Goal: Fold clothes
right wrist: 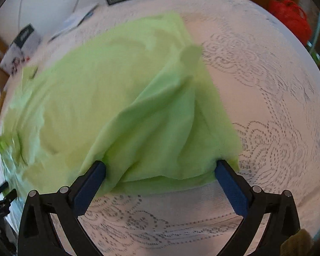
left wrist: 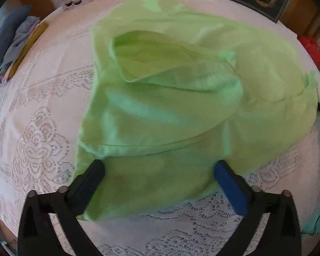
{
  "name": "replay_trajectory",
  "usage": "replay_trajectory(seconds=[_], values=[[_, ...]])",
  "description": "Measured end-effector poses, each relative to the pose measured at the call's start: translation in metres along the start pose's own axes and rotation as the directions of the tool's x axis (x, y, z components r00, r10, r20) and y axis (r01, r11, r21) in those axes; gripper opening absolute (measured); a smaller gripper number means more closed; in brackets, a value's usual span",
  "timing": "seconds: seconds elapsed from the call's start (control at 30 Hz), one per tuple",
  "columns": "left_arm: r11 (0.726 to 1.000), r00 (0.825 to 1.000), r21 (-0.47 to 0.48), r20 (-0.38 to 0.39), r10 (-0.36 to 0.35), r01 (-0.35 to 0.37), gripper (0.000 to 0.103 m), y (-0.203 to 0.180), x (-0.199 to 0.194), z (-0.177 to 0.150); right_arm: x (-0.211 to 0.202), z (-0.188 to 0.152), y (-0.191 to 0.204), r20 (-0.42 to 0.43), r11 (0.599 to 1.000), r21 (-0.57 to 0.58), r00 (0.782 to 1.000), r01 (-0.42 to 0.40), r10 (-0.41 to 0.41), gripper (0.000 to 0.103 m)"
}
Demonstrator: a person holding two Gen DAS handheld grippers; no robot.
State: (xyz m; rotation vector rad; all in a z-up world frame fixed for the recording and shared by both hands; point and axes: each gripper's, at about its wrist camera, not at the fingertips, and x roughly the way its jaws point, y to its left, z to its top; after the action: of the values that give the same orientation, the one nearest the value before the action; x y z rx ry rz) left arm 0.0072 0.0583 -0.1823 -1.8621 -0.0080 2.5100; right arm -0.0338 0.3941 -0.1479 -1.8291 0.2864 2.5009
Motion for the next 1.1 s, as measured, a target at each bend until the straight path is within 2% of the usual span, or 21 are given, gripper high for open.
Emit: replay_trajectory(seconds=[0.07, 0.1, 0.13, 0.17, 0.2, 0.33, 0.37, 0.43, 0.5, 0.57, 0.6, 0.63, 0.67, 0.7, 0.77, 0.8, 0.9, 0.97, 1.0, 1.03, 1.1], values=[[1.0, 1.0, -0.019, -0.004, -0.008, 0.008, 0.103, 0.003, 0.0, 0.002, -0.009, -0.002, -0.01, 0.0, 1.0, 0.026, 1.0, 0.007, -0.007, 0.063], [0.999, 1.0, -0.032, -0.004, -0.01, 0.009, 0.097, 0.007, -0.001, 0.002, -0.013, -0.003, -0.015, 0.0, 0.999, 0.039, 1.0, 0.01, -0.01, 0.058], [0.999, 1.0, -0.046, 0.001, -0.007, 0.007, 0.091, 0.011, -0.004, 0.002, -0.021, -0.005, -0.025, 0.024, 0.998, 0.062, 1.0, -0.014, 0.013, 0.057], [0.998, 1.0, -0.066, 0.016, 0.003, -0.002, 0.09, 0.017, -0.011, 0.002, -0.029, -0.007, -0.035, 0.047, 0.996, 0.084, 0.998, -0.036, 0.032, 0.057], [0.996, 0.999, -0.086, 0.032, 0.014, -0.012, 0.09, 0.022, -0.017, 0.002, -0.033, -0.008, -0.042, 0.055, 0.997, 0.08, 0.998, -0.008, 0.004, 0.057], [0.99, 0.995, -0.127, 0.066, 0.072, -0.063, 0.088, 0.042, -0.032, 0.002, -0.036, 0.002, -0.057, 0.075, 0.996, 0.086, 0.997, 0.014, -0.021, 0.058], [0.989, 0.996, -0.135, 0.057, 0.069, -0.06, 0.082, 0.045, -0.029, 0.003, -0.035, 0.006, -0.06, 0.077, 0.996, 0.086, 0.997, 0.016, -0.023, 0.058], [0.987, 1.0, -0.158, 0.012, 0.024, -0.022, 0.056, 0.051, -0.016, 0.008, -0.028, 0.01, -0.061, 0.062, 0.998, 0.063, 0.998, 0.011, -0.015, 0.057], [0.985, 1.0, -0.171, -0.011, -0.003, 0.001, 0.054, 0.057, -0.012, -0.004, -0.02, 0.014, -0.058, 0.034, 0.998, 0.055, 0.999, -0.004, 0.002, 0.055], [0.99, 1.0, -0.142, -0.01, 0.027, -0.028, 0.053, 0.056, -0.011, -0.012, -0.015, 0.016, -0.052, 0.022, 0.999, 0.043, 1.0, -0.009, 0.008, 0.054], [0.991, 0.999, -0.125, -0.008, 0.046, -0.046, 0.045, 0.054, -0.01, -0.012, -0.013, 0.014, -0.048, 0.017, 0.999, 0.031, 1.0, -0.009, 0.008, 0.051], [0.991, 0.999, -0.124, -0.005, 0.05, -0.05, 0.023, 0.054, -0.01, -0.011, -0.012, 0.011, -0.044, 0.01, 1.0, 0.016, 1.0, 0.003, -0.003, 0.038], [0.991, 0.999, -0.133, -0.003, 0.036, -0.036, 0.006, 0.056, -0.01, -0.01, -0.014, 0.01, -0.038, 0.022, 0.999, -0.022, 0.999, 0.041, -0.041, 0.007], [0.989, 1.0, -0.146, -0.006, 0.027, -0.027, 0.003, 0.057, -0.01, -0.009, -0.019, 0.007, -0.036, 0.034, 0.999, -0.029, 0.999, 0.036, -0.035, 0.005], [0.988, 1.0, -0.152, -0.007, 0.019, -0.02, 0.002, 0.06, -0.01, -0.008, -0.028, 0.003, -0.032, 0.057, 0.999, -0.044, 0.998, 0.028, -0.025, 0.005], [0.989, 1.0, -0.148, -0.004, 0.019, -0.02, 0.002, 0.062, -0.012, -0.008, -0.041, -0.002, -0.033, 0.096, 0.998, -0.045, 0.995, 0.045, -0.041, 0.005], [0.99, 1.0, -0.139, -0.004, 0.025, -0.026, 0.002, 0.079, -0.012, -0.003, -0.068, -0.014, -0.045, 0.117, 1.0, 0.008, 0.993, 0.011, -0.012, 0.005], [0.989, 0.998, -0.142, -0.034, 0.044, -0.049, 0.002, 0.095, -0.007, 0.0, -0.07, -0.023, -0.053, 0.078, 0.999, 0.053, 0.997, 0.0, -0.004, 0.007], [0.988, 0.997, -0.144, -0.055, 0.051, -0.059, 0.002, 0.102, -0.002, 0.0, -0.063, -0.028, -0.058, 0.028, 0.997, 0.071, 1.0, 0.008, -0.01, 0.009], [0.987, 0.996, -0.145, -0.07, 0.053, -0.063, 0.002, 0.109, 0.001, 0.0, -0.052, -0.033, -0.061, -0.026, 0.996, 0.063, 0.998, 0.056, -0.055, 0.014], [0.988, 0.997, -0.146, -0.073, 0.033, -0.044, 0.002, 0.118, 0.002, 0.0, -0.032, -0.042, -0.067, -0.116, 0.987, 0.052, 0.983, 0.151, -0.144, 0.017]])
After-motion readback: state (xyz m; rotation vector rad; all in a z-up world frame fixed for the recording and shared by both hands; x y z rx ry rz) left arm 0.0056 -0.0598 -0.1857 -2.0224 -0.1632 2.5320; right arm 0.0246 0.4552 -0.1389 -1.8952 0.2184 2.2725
